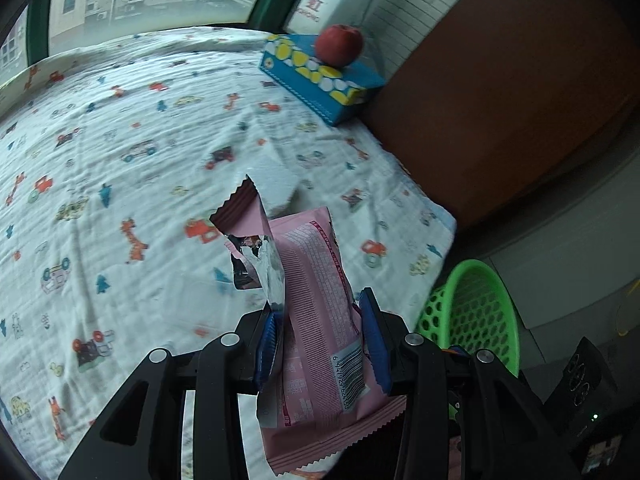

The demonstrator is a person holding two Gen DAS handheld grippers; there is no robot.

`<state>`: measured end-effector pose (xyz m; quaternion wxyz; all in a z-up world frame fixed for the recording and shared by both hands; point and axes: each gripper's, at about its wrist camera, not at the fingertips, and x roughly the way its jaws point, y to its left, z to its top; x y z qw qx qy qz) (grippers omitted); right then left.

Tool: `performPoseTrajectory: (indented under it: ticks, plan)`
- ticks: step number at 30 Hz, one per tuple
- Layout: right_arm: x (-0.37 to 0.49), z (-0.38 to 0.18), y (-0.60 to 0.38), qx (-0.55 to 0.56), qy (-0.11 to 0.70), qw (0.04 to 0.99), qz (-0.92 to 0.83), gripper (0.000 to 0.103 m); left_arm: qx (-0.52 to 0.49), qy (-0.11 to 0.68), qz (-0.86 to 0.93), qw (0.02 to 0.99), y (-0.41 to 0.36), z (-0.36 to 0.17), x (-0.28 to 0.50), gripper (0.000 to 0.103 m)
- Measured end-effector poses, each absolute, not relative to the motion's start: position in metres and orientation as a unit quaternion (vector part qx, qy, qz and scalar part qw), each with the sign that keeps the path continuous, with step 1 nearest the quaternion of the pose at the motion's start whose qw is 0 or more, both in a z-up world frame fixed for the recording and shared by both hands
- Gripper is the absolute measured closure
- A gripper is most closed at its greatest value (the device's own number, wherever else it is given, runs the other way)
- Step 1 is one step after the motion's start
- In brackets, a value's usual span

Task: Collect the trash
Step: 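Carry the pink wrapper and orange piece toward the green basket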

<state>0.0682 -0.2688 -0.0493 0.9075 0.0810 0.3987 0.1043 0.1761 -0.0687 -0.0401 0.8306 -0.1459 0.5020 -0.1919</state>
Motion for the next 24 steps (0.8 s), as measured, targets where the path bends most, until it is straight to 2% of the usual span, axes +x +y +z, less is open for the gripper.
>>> performPoseTrajectory:
  ticks: [9, 24]
  plan:
    - [0.038, -0.032, -0.324, 0.091, 0.377, 0.92, 0.05, 0.065, -0.118, 0.498, -0.246, 0.823, -0.134, -0.022, 0.165, 0.065]
    - [0.009, -0.041, -0.388, 0.11, 0.383, 0.917, -0.02, 0.065, -0.07, 0.505, -0.303, 0.805, -0.222, -0.019, 0.149, 0.065]
